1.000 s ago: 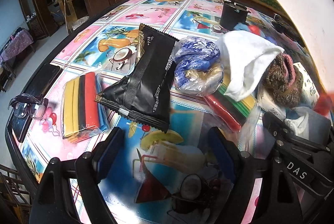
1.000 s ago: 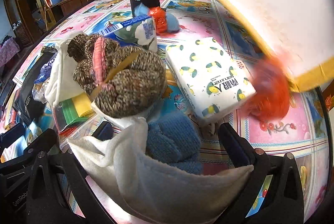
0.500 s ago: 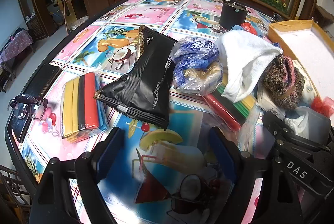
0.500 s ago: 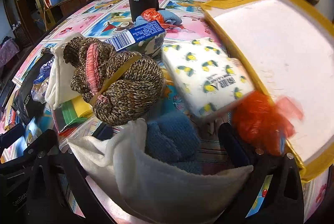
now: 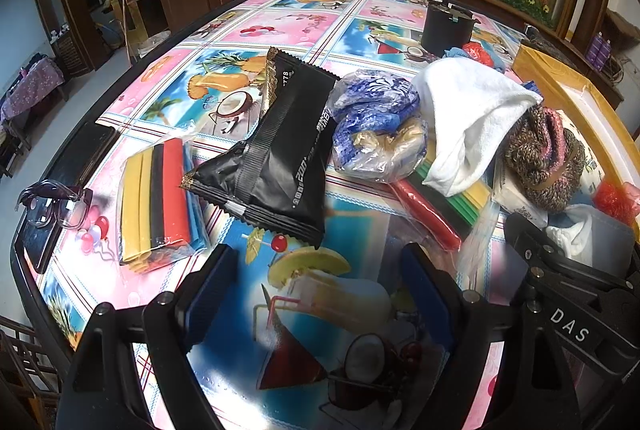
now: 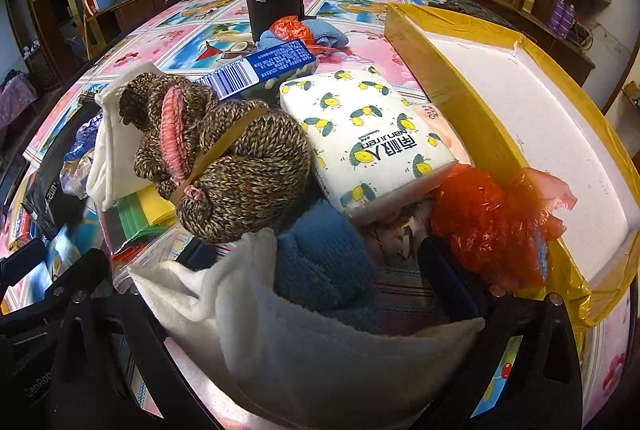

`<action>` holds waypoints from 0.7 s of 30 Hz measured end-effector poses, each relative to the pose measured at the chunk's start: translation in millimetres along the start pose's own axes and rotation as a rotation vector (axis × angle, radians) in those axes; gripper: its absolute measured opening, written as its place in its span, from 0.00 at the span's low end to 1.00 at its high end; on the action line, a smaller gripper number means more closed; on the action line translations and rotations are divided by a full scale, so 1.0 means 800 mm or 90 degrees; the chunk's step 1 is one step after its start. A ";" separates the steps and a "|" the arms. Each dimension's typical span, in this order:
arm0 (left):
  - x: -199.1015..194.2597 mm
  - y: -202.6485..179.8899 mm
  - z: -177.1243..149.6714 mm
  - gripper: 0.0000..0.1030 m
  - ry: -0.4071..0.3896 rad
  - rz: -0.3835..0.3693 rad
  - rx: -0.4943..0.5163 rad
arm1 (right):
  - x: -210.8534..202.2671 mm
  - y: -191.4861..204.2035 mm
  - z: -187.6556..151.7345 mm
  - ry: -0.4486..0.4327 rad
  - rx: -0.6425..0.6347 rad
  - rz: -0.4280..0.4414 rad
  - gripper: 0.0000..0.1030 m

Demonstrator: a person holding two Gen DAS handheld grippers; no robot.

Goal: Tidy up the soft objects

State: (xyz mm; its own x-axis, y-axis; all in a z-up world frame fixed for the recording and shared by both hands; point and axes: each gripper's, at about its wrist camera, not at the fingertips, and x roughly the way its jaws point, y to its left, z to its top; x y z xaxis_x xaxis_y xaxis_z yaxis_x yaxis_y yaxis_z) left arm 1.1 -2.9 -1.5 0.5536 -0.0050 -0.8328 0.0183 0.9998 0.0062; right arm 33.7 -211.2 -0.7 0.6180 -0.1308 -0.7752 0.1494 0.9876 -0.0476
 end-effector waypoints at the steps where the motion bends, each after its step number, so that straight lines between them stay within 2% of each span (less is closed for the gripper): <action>1: 0.000 0.000 0.000 0.83 0.000 0.000 0.000 | 0.000 0.000 0.000 0.000 0.000 0.000 1.00; 21: -0.001 0.002 -0.003 0.85 0.002 0.004 -0.003 | -0.004 -0.001 -0.004 -0.001 0.003 -0.002 1.00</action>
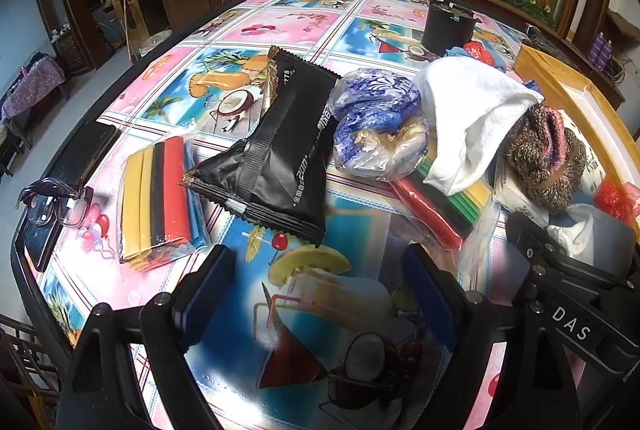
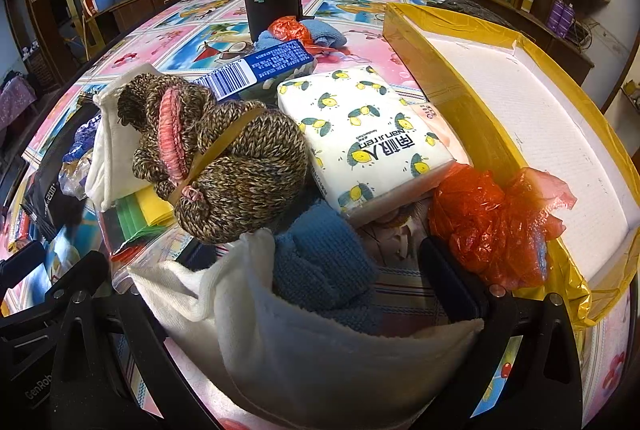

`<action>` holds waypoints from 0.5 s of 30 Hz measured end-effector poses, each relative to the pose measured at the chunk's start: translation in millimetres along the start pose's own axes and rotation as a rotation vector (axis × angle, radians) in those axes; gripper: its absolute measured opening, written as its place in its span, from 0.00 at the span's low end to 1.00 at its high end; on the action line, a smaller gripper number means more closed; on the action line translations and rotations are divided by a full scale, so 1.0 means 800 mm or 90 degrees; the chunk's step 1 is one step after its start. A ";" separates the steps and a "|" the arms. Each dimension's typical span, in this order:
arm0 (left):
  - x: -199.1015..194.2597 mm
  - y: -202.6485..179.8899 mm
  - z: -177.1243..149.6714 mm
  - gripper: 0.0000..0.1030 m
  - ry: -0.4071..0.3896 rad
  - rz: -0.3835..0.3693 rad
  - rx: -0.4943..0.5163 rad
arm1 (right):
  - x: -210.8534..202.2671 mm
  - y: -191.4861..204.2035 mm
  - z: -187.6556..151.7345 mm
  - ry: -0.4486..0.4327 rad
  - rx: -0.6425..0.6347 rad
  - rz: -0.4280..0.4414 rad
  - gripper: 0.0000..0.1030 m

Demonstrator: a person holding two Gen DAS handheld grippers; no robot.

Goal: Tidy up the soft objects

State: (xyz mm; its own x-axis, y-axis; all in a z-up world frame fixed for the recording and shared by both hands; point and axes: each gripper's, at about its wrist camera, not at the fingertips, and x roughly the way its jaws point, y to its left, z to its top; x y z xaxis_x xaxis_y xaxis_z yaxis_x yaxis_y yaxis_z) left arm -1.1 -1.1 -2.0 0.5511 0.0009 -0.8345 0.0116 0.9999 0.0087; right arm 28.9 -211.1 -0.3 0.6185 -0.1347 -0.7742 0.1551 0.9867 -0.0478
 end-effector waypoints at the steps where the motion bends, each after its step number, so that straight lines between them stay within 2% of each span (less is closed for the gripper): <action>1: 0.000 0.000 0.000 0.85 0.000 0.001 -0.001 | 0.000 0.000 0.000 0.000 0.000 0.000 1.00; 11: 0.004 0.004 0.002 0.93 0.012 0.013 -0.018 | -0.001 -0.002 -0.001 0.000 0.005 -0.003 1.00; 15: 0.006 0.007 0.002 0.99 0.020 0.021 -0.031 | -0.002 -0.002 -0.002 -0.001 0.004 -0.003 1.00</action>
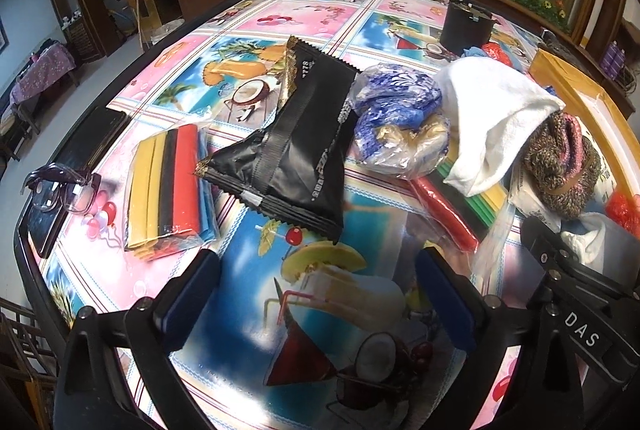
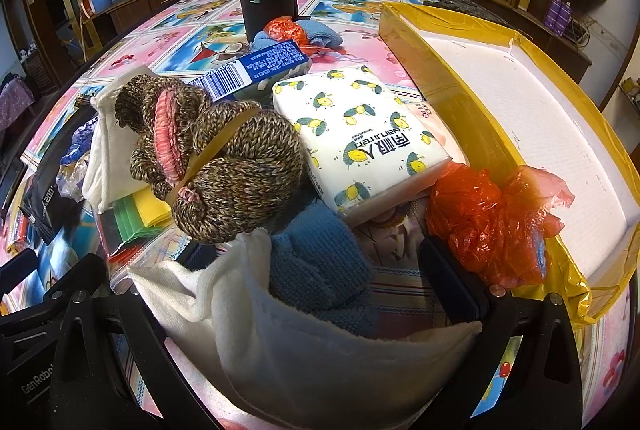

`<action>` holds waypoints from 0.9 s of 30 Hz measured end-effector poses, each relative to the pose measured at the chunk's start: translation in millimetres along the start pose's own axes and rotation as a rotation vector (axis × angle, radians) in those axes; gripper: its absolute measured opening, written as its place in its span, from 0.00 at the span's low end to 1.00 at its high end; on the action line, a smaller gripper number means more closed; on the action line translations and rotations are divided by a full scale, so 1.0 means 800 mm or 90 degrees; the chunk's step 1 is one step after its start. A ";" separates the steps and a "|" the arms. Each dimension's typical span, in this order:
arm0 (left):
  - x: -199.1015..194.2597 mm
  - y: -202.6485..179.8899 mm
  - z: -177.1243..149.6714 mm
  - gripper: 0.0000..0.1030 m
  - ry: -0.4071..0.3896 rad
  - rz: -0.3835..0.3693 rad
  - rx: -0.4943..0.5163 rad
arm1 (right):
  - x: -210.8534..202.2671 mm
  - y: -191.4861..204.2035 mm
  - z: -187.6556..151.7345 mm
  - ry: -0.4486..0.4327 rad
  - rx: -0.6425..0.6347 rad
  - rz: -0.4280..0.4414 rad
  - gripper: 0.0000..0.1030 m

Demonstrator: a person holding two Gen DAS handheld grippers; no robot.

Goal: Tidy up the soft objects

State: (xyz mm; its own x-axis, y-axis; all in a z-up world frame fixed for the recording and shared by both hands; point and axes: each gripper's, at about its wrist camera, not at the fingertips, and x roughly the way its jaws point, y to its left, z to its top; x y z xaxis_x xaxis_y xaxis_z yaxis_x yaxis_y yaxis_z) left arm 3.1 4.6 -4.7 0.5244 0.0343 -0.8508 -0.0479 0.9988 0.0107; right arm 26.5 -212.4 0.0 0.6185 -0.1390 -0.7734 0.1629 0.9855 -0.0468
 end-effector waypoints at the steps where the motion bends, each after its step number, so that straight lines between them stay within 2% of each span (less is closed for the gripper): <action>1: 0.001 0.001 0.000 1.00 0.002 0.002 -0.004 | 0.000 0.000 0.000 0.000 0.000 0.000 1.00; 27: -0.001 -0.001 0.002 1.00 -0.007 0.045 -0.015 | -0.002 0.000 -0.003 -0.002 0.001 -0.002 1.00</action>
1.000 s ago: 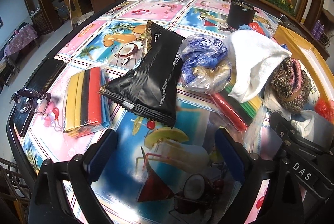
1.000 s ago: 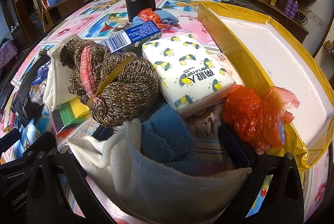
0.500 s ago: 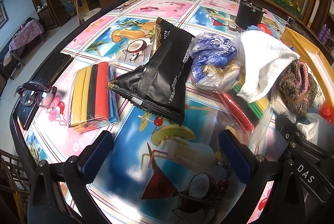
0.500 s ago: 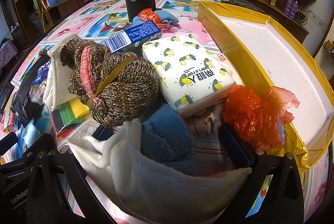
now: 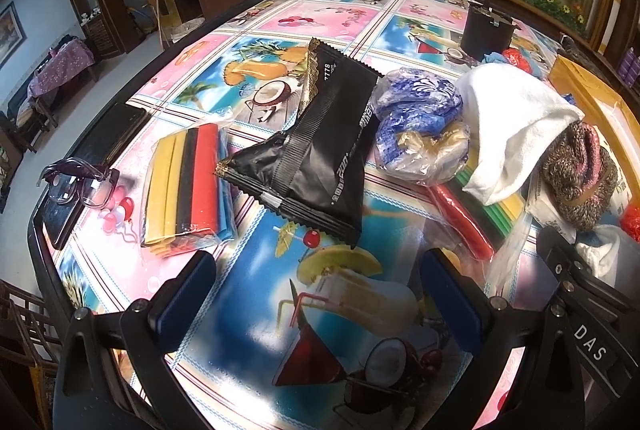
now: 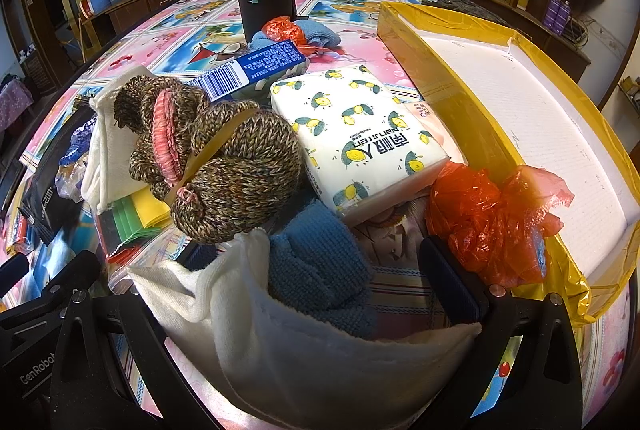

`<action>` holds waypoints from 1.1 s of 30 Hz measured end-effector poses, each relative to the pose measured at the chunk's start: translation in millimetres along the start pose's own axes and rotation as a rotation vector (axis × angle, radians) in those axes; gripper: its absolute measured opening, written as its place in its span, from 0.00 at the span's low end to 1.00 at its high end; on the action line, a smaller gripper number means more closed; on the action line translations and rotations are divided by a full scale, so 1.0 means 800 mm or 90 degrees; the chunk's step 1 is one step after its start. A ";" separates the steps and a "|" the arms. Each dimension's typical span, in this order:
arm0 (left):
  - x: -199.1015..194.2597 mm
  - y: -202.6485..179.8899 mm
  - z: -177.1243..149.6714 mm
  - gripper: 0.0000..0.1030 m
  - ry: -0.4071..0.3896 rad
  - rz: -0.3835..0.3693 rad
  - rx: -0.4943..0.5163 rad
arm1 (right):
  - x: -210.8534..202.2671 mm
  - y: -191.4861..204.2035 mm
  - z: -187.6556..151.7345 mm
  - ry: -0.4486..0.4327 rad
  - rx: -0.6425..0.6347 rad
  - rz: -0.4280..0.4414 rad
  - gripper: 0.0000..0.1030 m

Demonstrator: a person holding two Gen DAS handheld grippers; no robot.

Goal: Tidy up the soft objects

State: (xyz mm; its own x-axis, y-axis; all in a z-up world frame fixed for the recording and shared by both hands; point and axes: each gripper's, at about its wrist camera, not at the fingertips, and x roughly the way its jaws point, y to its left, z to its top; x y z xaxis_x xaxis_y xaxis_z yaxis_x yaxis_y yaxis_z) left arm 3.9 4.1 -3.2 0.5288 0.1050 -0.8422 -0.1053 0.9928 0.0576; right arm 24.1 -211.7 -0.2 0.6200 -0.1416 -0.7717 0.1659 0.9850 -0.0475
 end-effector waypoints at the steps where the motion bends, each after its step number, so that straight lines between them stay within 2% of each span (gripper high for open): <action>1: 0.000 0.000 0.000 1.00 0.000 0.001 0.000 | 0.000 0.000 0.000 0.000 0.000 0.000 1.00; 13: -0.001 0.000 0.000 1.00 -0.005 0.019 -0.004 | -0.001 -0.001 -0.001 -0.001 0.001 0.000 1.00; 33: 0.002 0.001 0.002 1.00 -0.001 0.017 -0.014 | -0.002 -0.003 -0.002 -0.002 0.003 -0.001 1.00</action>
State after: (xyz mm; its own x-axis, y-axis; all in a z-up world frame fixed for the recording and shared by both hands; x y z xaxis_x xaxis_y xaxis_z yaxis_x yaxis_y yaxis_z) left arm 6.0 5.0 -3.3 0.5271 0.1320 -0.8395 -0.1375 0.9881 0.0690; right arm 21.5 -213.6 -0.3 0.6217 -0.1432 -0.7701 0.1703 0.9843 -0.0456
